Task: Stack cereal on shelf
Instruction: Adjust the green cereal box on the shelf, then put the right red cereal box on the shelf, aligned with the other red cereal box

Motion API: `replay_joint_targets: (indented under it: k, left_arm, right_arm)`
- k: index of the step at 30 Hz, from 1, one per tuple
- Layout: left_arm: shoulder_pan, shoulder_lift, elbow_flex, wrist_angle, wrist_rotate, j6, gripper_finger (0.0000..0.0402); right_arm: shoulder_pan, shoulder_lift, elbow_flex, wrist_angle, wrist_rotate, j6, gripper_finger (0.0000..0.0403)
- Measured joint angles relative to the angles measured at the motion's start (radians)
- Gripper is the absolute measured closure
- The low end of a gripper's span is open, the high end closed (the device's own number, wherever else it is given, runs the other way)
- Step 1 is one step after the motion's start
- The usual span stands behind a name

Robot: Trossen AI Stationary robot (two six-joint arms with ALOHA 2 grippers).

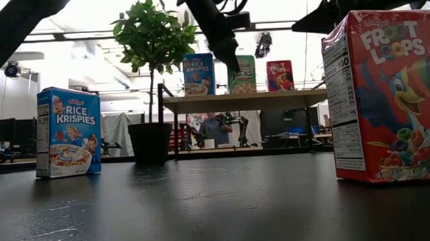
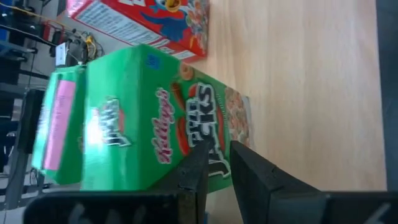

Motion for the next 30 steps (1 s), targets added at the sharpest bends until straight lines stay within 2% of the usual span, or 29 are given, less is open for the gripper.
replay_joint_targets:
  k: [18,23,27,30]
  left_arm:
    - [0.009,0.000,0.005,-0.005,0.008,0.012,0.0352]
    - [-0.034,-0.021,0.005,-0.006,0.116,-0.012,0.0352]
    - [-0.098,-0.092,0.002,-0.017,0.212,-0.069,0.0352]
    - [-0.148,-0.159,-0.060,0.001,0.305,-0.100,0.0352]
  right_arm:
    - [0.000,0.000,0.000,0.000,0.000,-0.003,0.0390]
    - [0.000,0.000,0.000,-0.018,0.000,-0.003,0.0390]
    - [0.000,0.000,0.000,-0.036,0.000,-0.011,0.0390]
    - [0.000,-0.002,-0.008,-0.035,-0.001,-0.011,0.0390]
